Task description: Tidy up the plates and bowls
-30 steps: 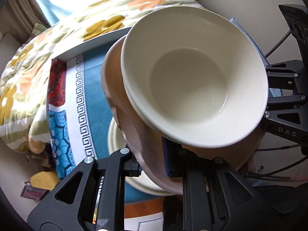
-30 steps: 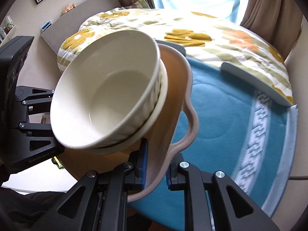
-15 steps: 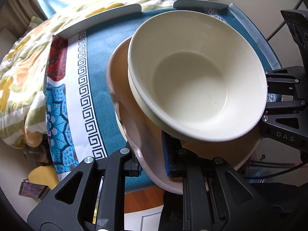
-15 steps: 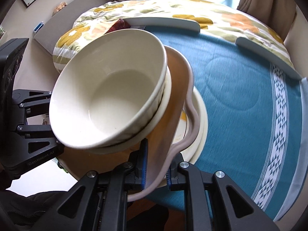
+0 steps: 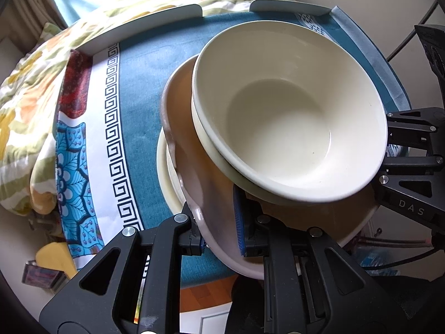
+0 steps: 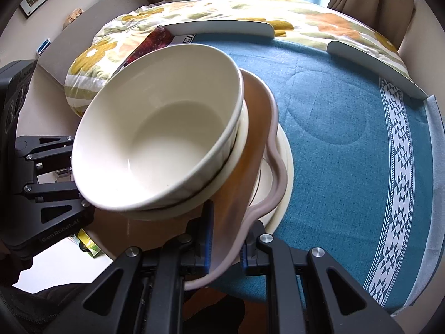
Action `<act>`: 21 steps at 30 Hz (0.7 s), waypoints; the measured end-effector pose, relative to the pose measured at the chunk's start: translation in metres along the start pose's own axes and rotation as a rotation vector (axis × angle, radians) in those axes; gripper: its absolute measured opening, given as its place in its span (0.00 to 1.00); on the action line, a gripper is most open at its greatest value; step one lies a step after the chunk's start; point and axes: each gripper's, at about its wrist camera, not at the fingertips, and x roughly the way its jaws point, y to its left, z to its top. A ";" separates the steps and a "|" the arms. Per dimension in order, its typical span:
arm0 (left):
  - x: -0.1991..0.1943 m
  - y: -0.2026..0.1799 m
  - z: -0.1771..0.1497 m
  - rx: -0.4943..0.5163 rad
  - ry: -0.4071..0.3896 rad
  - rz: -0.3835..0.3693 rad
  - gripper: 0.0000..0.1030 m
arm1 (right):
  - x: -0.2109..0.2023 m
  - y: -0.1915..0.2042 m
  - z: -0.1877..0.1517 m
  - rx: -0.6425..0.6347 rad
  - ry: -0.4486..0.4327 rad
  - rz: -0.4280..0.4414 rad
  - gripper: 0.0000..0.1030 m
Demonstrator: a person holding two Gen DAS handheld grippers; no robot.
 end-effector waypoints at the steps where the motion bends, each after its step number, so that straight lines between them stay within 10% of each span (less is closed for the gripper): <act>1: 0.001 0.000 0.001 -0.001 0.002 0.002 0.13 | 0.001 -0.001 0.000 0.005 0.001 0.000 0.14; 21: 0.012 0.005 0.000 -0.015 -0.001 0.009 0.12 | 0.009 -0.003 -0.001 0.032 0.002 -0.011 0.14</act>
